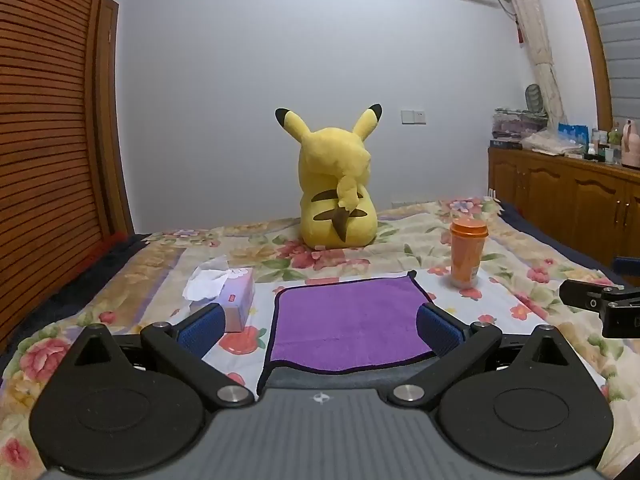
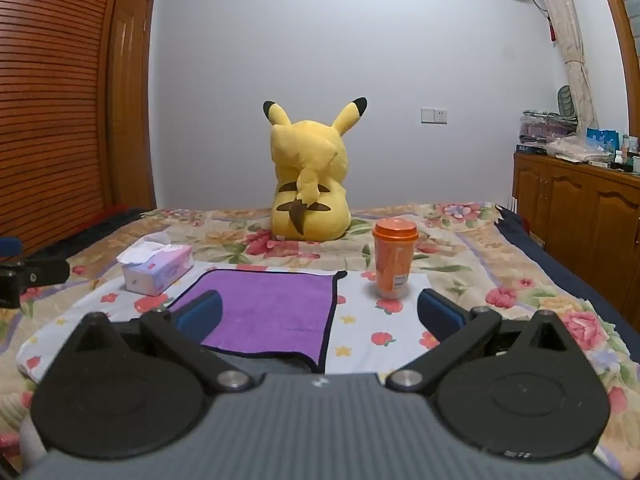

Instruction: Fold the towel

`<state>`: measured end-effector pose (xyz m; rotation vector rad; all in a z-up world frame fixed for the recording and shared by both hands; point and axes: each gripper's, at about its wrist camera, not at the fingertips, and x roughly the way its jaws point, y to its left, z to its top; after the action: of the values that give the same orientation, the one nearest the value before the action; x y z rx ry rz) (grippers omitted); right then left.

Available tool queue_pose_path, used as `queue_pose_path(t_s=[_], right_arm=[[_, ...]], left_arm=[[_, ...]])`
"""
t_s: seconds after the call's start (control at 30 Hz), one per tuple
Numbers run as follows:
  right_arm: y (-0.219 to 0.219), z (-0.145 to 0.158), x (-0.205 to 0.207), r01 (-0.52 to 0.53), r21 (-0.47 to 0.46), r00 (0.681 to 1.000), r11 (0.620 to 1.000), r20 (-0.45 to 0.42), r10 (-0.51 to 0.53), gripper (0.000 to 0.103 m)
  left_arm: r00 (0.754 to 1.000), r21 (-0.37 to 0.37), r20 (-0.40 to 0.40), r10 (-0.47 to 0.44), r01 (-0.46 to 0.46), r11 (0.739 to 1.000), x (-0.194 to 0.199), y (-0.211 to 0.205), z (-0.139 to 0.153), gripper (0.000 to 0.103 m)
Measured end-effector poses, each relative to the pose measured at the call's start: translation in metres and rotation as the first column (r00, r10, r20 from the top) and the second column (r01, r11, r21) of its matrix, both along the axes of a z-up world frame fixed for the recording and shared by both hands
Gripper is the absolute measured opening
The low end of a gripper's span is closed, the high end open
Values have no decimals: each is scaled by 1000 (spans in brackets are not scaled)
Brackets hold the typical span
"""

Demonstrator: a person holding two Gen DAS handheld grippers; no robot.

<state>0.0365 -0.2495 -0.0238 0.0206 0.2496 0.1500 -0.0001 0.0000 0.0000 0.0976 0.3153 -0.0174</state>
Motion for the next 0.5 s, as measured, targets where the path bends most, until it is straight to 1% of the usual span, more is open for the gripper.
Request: queue_pose_path(t_s=[0.5], right_arm=[[0, 0, 0, -1, 0, 1000, 1000, 3, 1, 103]], left_arm=[[1000, -5, 1, 0, 0, 1000, 0, 0, 0, 103]])
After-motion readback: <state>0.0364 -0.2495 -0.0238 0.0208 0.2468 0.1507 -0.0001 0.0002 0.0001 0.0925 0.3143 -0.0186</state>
